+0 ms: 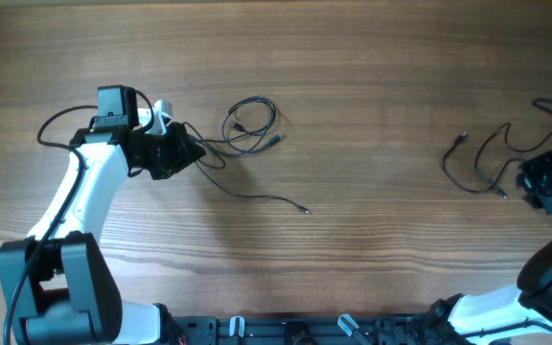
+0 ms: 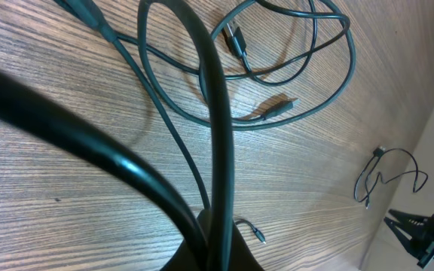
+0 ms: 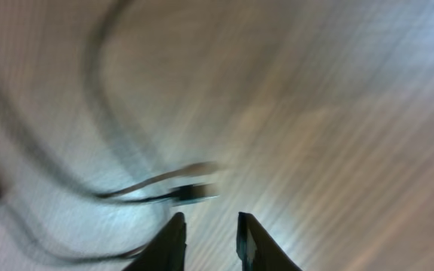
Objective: Untangle cables
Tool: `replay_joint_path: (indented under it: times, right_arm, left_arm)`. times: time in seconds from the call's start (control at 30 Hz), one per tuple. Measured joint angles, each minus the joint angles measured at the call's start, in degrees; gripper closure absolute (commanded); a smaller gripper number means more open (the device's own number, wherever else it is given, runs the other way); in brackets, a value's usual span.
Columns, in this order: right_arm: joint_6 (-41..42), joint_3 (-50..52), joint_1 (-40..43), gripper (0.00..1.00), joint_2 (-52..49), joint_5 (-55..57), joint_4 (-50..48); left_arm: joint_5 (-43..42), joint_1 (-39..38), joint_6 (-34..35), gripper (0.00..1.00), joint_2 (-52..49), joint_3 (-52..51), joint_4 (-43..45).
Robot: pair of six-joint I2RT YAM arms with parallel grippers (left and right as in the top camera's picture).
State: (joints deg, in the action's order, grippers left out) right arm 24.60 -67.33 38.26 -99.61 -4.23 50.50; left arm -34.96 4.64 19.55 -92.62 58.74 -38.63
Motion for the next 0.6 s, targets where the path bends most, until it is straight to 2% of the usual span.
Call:
replay_joint_path:
  times: [0.07, 0.23, 0.33, 0.43, 0.53, 0.6]
  right_arm:
    - [-2.12, 0.0, -1.11, 0.62, 0.0, -4.07, -0.46]
    - [-3.89, 0.94, -3.76, 0.68, 0.0, -7.34, -8.41]
    - [-2.97, 0.96, -4.24, 0.63, -0.02, -9.6, -21.4]
    - [-0.42, -0.48, -4.26, 0.61, -0.02, -10.8, -27.61]
    - [2.62, -1.7, -4.26, 0.55, -0.02, -11.93, -29.09]
    - [0.42, -1.79, -4.33, 0.5, -0.02, -17.14, -27.1]
  left_arm:
    - [0.0, 0.0, 0.0, 0.96, 0.0, 0.0, -0.02]
    - [0.0, 0.0, 0.0, 0.96, 0.0, 0.0, -0.2]
    - [0.02, 0.0, 0.0, 0.96, 0.02, 0.0, -0.72]
    - [0.02, 0.0, 0.0, 0.96, 0.02, 0.0, -1.53]
    - [0.0, 0.0, 0.0, 0.96, 0.04, 0.0, -1.9]
    - [0.02, 0.0, 0.0, 0.96, 0.04, 0.0, -1.95]
